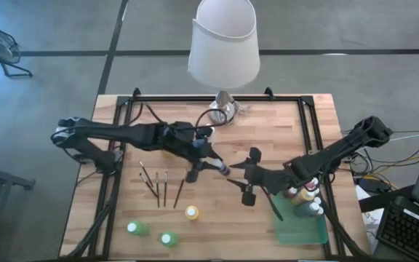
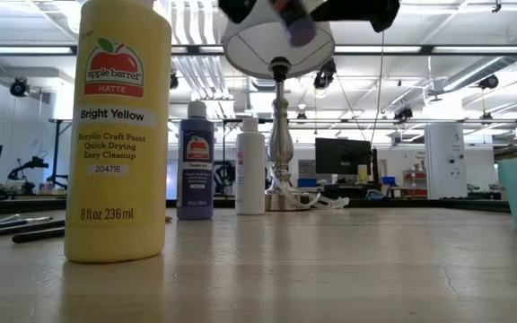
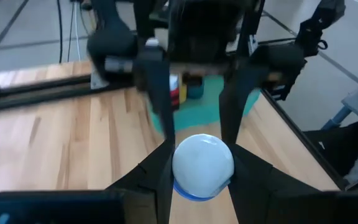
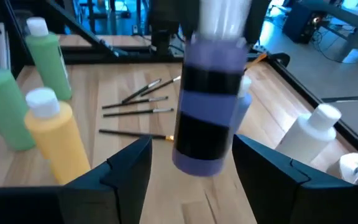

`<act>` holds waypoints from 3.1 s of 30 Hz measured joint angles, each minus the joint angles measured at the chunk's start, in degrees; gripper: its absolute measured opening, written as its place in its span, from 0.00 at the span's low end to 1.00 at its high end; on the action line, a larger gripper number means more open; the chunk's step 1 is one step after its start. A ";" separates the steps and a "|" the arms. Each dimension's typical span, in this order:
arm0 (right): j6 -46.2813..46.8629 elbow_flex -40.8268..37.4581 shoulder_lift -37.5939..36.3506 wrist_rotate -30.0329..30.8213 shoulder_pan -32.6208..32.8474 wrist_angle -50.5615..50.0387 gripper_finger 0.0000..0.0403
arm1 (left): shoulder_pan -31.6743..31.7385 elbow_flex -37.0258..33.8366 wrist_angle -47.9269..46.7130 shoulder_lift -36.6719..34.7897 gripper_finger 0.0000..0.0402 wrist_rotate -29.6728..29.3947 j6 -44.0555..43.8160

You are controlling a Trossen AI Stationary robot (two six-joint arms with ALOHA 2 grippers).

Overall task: Pick & Place Paint Supplies
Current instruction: Put the purple paint bottle into the green bin

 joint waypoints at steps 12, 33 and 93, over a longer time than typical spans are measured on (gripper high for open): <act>-0.71 -0.60 0.11 0.02 0.00 0.48 0.53 | -1.73 10.67 -5.72 7.89 0.31 0.00 4.39; -2.29 -0.61 -1.30 0.08 0.93 -1.83 0.32 | -1.71 11.68 -7.18 7.09 0.40 -1.05 3.78; -9.42 -1.55 -3.52 11.68 10.67 3.43 0.32 | -4.59 -9.89 67.95 21.46 0.60 2.11 1.87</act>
